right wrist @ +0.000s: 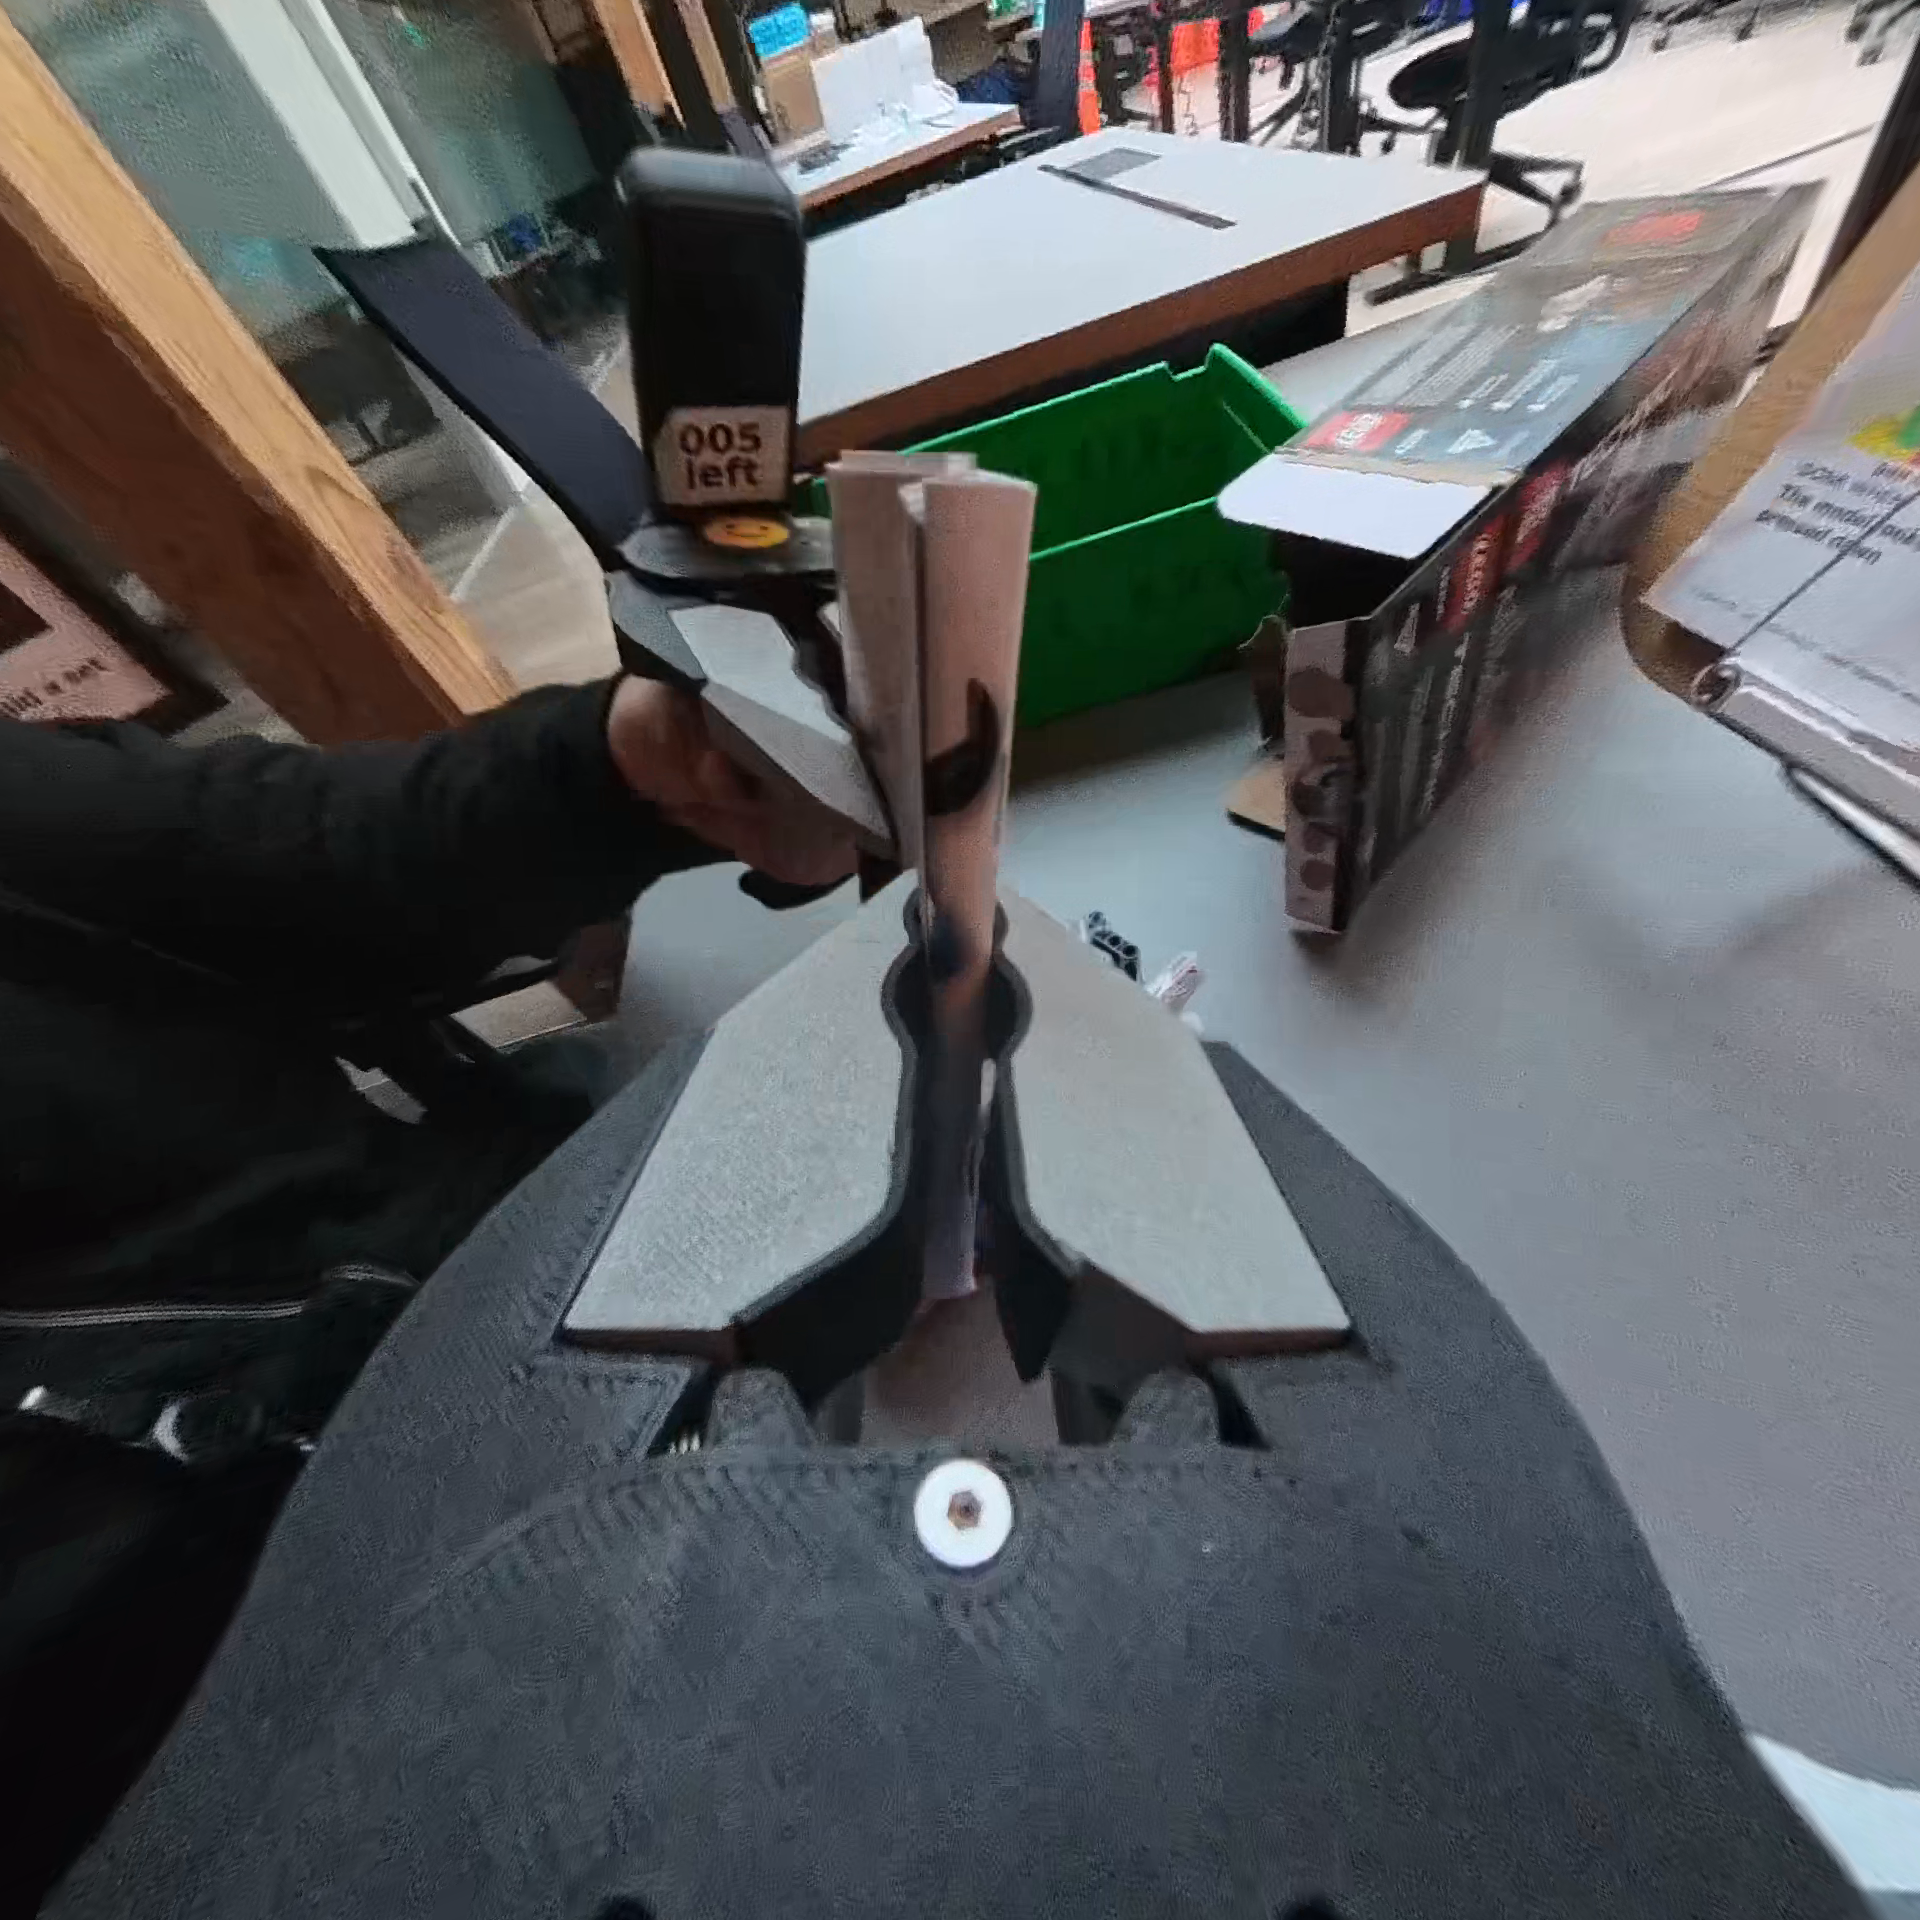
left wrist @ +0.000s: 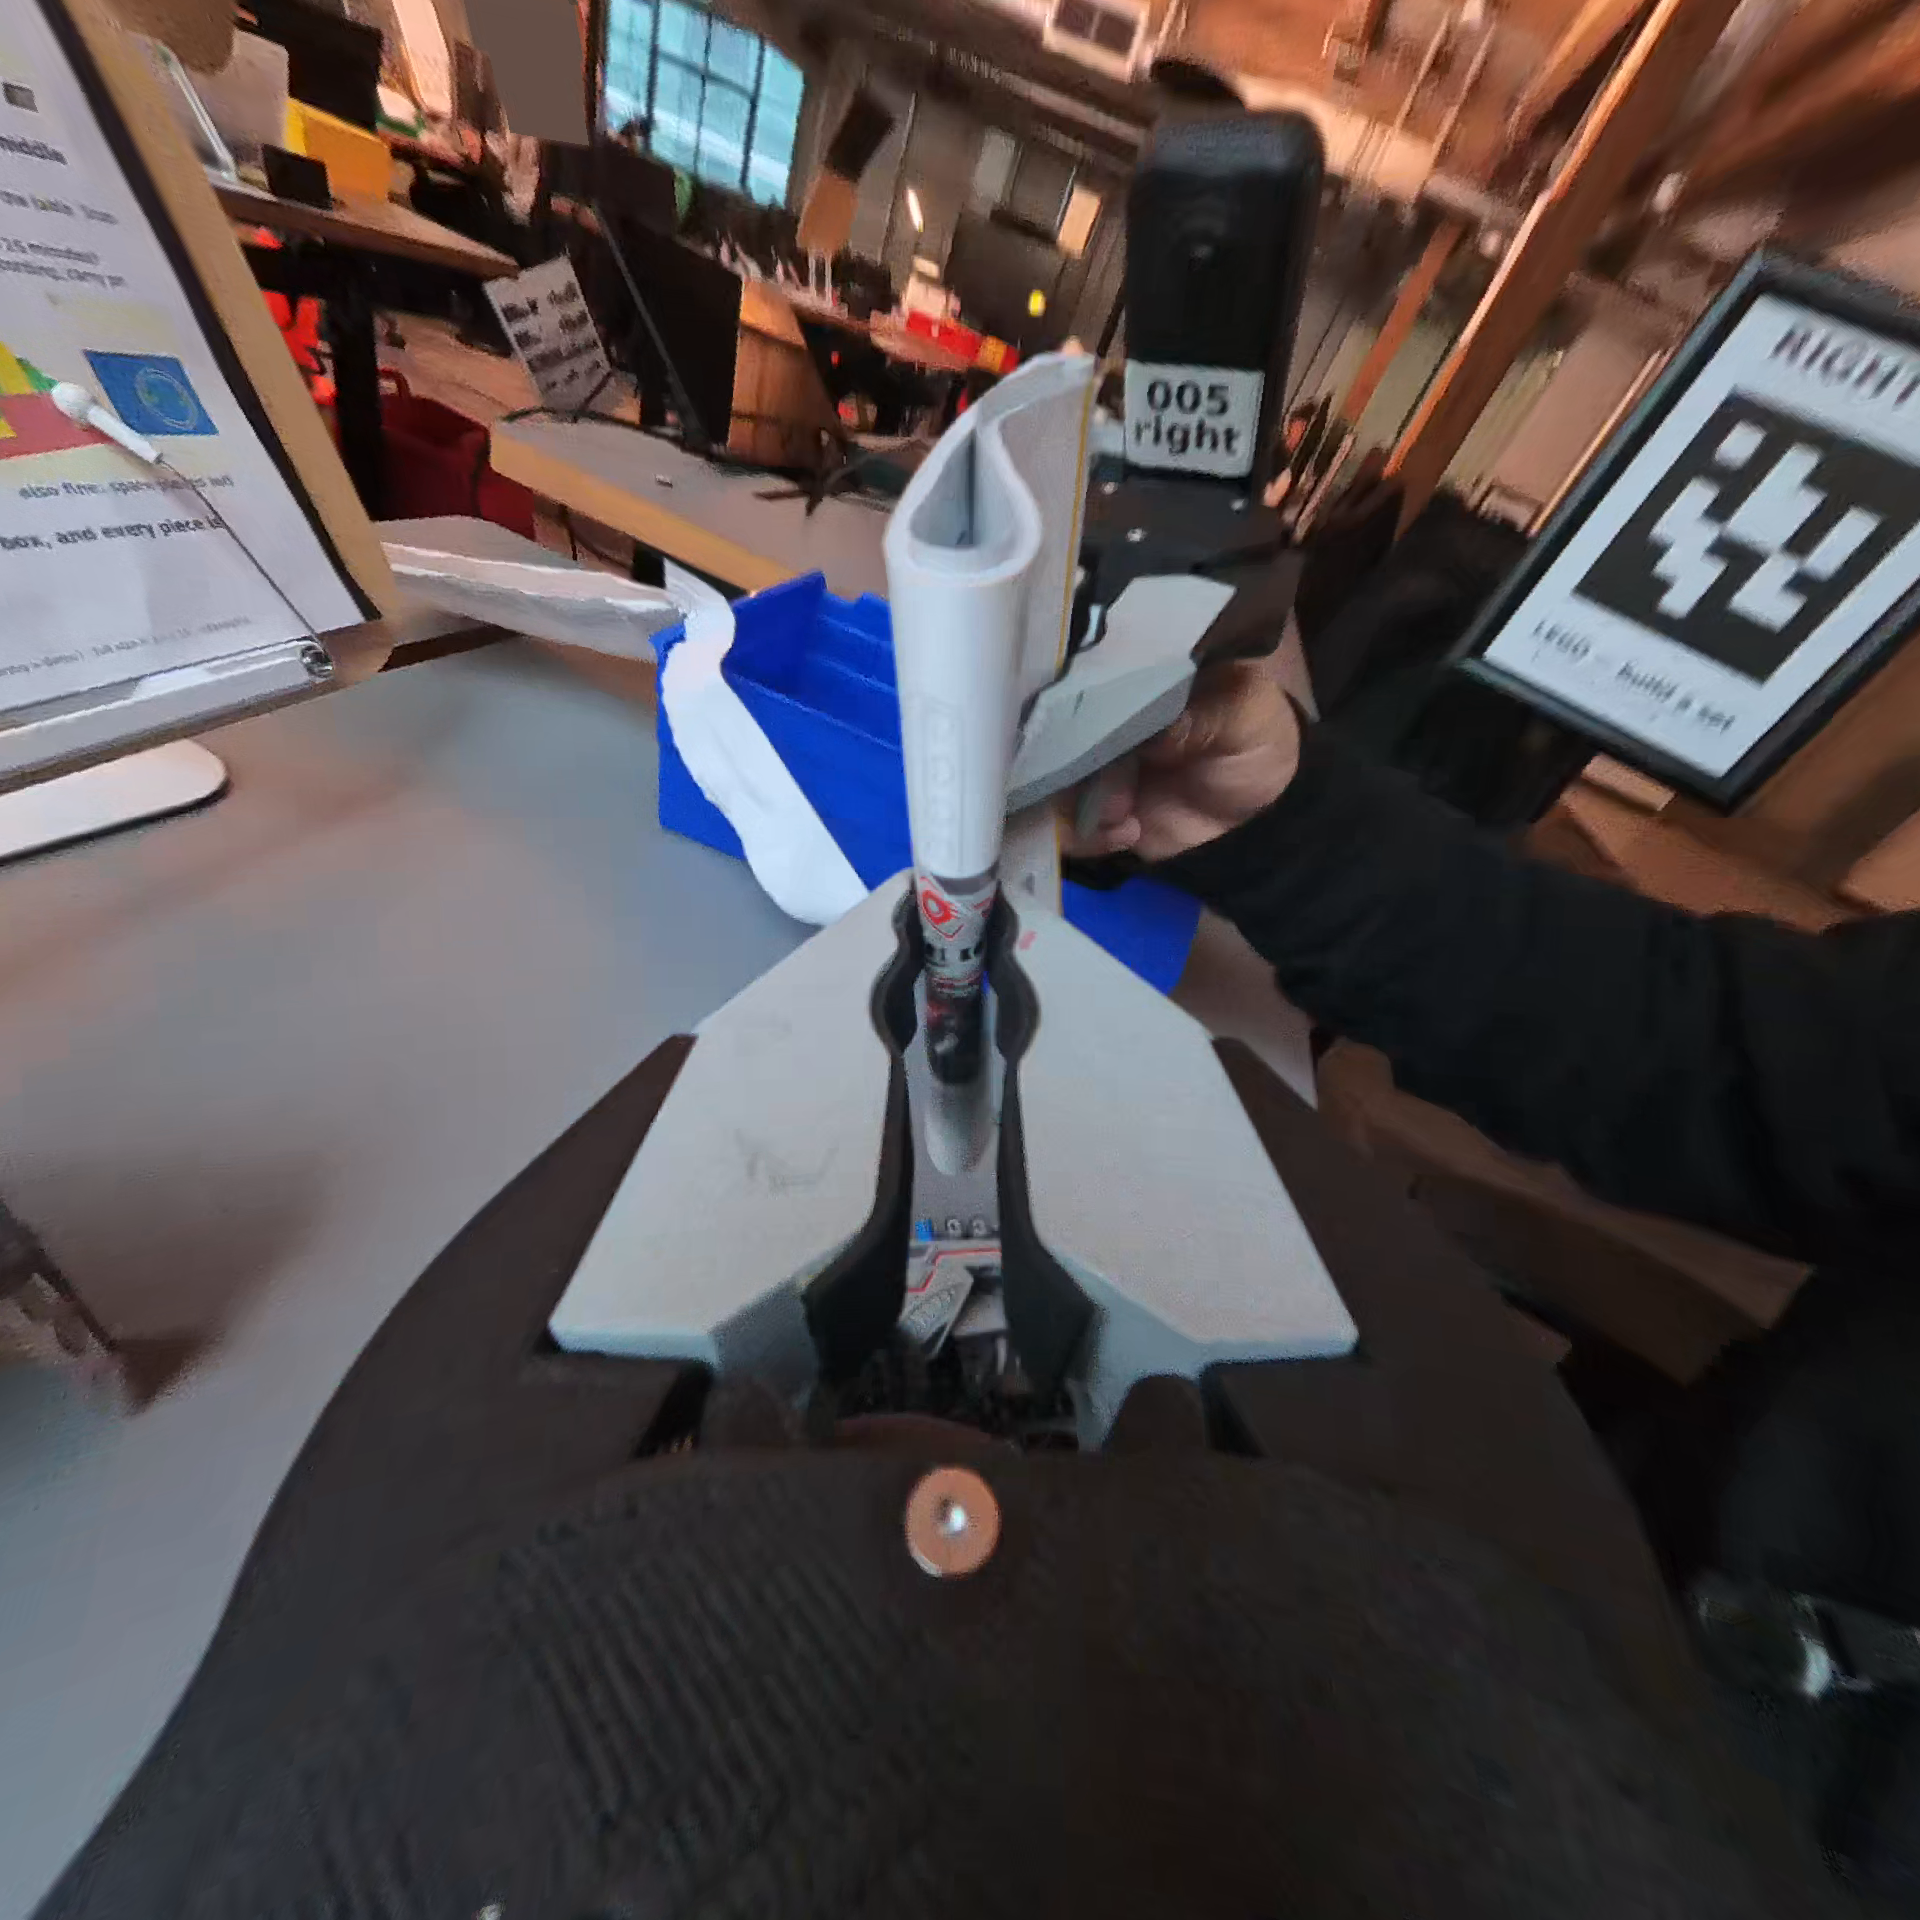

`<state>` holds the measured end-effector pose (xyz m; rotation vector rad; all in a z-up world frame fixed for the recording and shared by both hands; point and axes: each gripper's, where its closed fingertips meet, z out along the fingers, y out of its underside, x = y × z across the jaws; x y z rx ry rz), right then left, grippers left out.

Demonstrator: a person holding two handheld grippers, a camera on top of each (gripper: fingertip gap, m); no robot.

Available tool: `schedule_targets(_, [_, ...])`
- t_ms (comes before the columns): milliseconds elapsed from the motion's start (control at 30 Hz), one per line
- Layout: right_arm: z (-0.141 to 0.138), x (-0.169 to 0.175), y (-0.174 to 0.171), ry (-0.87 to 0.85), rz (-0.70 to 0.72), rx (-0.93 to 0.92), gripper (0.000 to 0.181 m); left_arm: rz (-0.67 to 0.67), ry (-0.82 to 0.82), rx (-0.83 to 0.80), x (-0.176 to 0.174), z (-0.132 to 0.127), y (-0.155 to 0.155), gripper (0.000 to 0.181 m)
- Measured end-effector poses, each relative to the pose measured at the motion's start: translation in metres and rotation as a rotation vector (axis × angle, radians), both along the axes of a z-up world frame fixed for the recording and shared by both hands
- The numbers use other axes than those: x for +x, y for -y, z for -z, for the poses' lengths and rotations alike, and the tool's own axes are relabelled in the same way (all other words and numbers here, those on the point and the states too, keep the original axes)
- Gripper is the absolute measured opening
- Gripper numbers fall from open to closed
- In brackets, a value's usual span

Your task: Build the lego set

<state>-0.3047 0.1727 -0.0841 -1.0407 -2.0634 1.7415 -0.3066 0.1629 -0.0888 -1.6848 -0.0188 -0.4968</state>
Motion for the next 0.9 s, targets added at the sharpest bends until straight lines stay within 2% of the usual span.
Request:
schedule_targets(167, [-0.013, 0.004, 0.000, -0.064, -0.009, -0.063, 0.002, 0.042, 0.033, 0.005, 0.008, -0.003, 0.008, 0.027])
schedule_targets(200, [-0.014, 0.006, 0.001, -0.067, -0.023, -0.073, 0.002, 0.050, 0.034, 0.007, 0.009, -0.002, 0.009, 0.011])
schedule_targets(367, [-0.008, 0.009, 0.004, -0.069, -0.038, -0.110, 0.002, 0.032, -0.073, -0.044, 0.007, 0.003, 0.012, 0.003])
schedule_targets(433, [0.015, 0.004, -0.006, 0.035, -0.009, 0.029, 0.003, -0.020, -0.235, -0.160, -0.002, 0.014, 0.009, 0.003])
schedule_targets(500, [0.034, -0.003, -0.035, 0.064, 0.116, 0.302, 0.022, -0.059, -0.371, -0.270, -0.010, 0.022, 0.007, 0.003])
schedule_targets(533, [0.033, -0.006, -0.048, 0.040, 0.170, 0.414, 0.036, -0.070, -0.420, -0.310, -0.014, 0.025, 0.005, 0.003])
schedule_targets(600, [0.020, -0.011, -0.061, -0.011, 0.241, 0.571, 0.076, -0.073, -0.535, -0.413, -0.018, 0.036, 0.002, 0.003])
schedule_targets(700, [-0.006, -0.008, -0.041, -0.138, 0.166, 0.694, 0.069, -0.071, -0.739, -0.569, -0.025, 0.054, -0.003, 0.003])
schedule_targets(733, [-0.005, -0.007, -0.030, -0.161, 0.116, 0.741, 0.069, -0.056, -0.780, -0.602, -0.023, 0.059, -0.006, 0.004])
schedule_targets(800, [0.013, -0.009, -0.021, -0.148, 0.044, 0.884, 0.063, -0.017, -0.782, -0.595, -0.012, 0.060, -0.014, 0.004])
schedule_targets(833, [0.024, -0.011, -0.022, -0.108, 0.030, 0.905, 0.044, -0.013, -0.768, -0.580, -0.009, 0.057, -0.018, 0.004])
schedule_targets(900, [0.033, -0.008, -0.020, -0.007, -0.017, 0.788, 0.027, -0.055, -0.795, -0.553, -0.015, 0.053, -0.019, 0.005])
